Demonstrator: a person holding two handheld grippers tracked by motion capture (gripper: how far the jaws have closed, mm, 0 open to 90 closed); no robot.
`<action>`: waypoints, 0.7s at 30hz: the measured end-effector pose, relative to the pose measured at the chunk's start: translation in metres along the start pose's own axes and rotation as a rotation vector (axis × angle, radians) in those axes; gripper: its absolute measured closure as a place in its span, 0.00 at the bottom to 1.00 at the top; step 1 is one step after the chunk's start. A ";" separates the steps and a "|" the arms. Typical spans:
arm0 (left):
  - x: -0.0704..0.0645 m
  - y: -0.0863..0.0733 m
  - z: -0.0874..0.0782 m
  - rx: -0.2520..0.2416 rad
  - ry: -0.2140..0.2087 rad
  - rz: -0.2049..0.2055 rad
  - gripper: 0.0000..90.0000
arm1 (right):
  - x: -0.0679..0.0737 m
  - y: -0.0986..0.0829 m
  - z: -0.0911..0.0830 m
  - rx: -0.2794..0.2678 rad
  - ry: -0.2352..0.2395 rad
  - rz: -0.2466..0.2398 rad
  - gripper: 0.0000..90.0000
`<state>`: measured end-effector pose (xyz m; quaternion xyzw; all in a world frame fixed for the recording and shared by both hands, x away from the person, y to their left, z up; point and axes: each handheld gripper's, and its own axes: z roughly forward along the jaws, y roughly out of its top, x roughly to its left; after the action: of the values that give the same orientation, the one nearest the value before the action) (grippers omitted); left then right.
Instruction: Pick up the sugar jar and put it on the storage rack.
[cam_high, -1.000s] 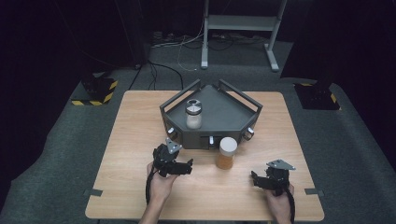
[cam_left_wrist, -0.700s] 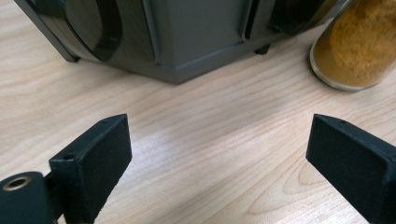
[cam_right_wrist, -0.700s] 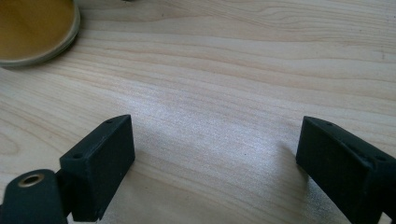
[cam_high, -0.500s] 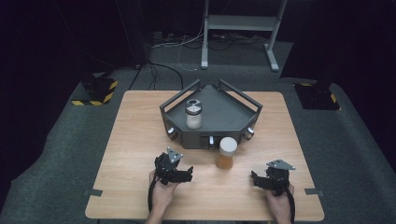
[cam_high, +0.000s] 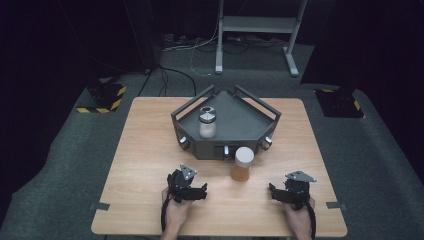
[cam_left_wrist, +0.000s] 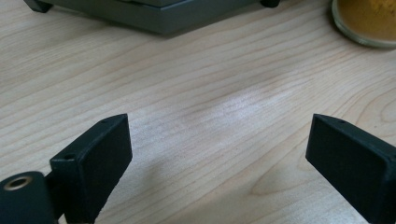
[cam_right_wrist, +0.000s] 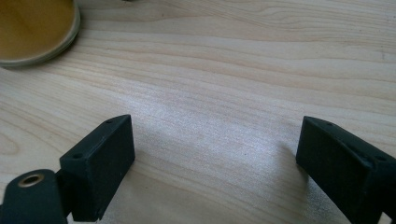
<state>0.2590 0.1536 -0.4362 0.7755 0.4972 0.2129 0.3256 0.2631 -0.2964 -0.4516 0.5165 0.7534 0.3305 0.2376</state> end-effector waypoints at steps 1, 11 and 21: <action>0.000 0.000 0.000 0.000 0.000 0.000 0.08 | 0.000 0.000 0.000 0.000 0.000 0.000 0.12; 0.001 -0.004 0.008 0.017 0.012 -0.008 0.08 | 0.000 0.000 0.000 0.000 0.000 0.000 0.12; 0.003 -0.007 0.009 0.008 0.013 -0.009 0.07 | 0.000 0.000 0.000 0.000 0.000 0.000 0.12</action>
<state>0.2618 0.1553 -0.4476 0.7732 0.5037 0.2143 0.3202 0.2631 -0.2964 -0.4516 0.5166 0.7533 0.3305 0.2376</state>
